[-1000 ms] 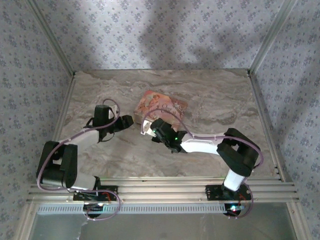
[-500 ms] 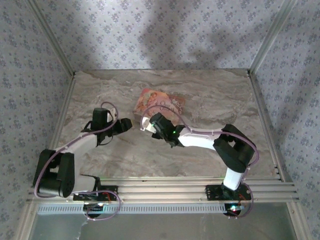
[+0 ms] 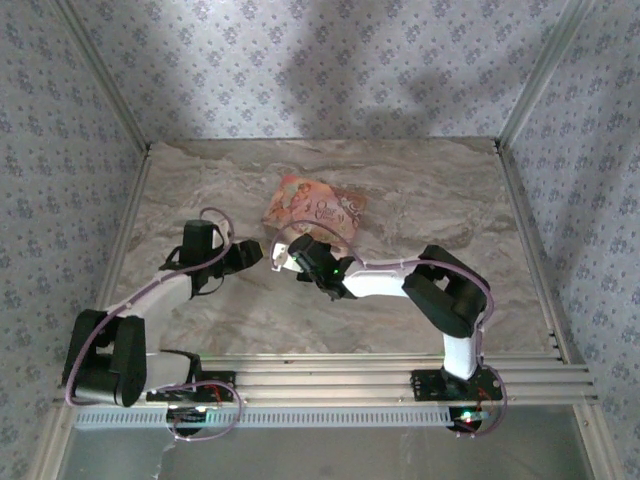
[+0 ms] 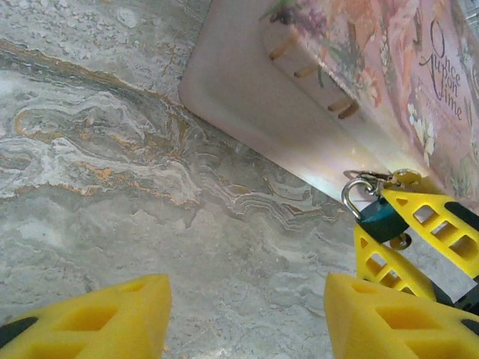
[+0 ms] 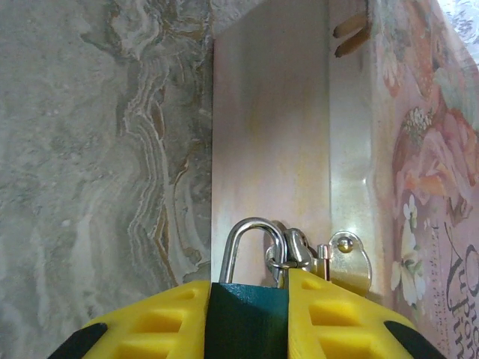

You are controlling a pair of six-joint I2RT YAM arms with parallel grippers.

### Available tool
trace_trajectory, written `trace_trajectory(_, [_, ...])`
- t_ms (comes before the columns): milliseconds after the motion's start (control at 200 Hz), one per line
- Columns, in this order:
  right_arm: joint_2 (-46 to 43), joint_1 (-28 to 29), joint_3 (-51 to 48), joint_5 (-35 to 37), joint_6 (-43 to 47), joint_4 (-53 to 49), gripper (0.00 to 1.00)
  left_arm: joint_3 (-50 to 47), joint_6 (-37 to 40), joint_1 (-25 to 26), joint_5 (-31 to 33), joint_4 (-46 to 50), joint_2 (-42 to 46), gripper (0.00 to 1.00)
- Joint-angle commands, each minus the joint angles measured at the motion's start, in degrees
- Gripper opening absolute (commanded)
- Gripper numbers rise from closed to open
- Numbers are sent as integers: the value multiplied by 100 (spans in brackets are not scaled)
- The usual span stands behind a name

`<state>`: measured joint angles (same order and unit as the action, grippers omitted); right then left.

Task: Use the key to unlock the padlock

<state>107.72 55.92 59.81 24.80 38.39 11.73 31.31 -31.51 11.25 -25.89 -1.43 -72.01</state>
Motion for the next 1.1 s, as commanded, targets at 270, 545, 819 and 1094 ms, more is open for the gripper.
trace_trajectory(270, [-271,112,123,392,42,606,0,18,83,-26,48,106,196,56])
trace_trajectory(545, [-345,34,136,286,-64,552,0,-59,91,-26,85,117,266,56])
trace_trajectory(819, [-95,-192,45,253,-266,107,0,-69,118,-26,75,135,243,56])
trace_trajectory(1094, [183,-55,-492,373,1168,1616,0,-72,123,-26,58,143,240,56])
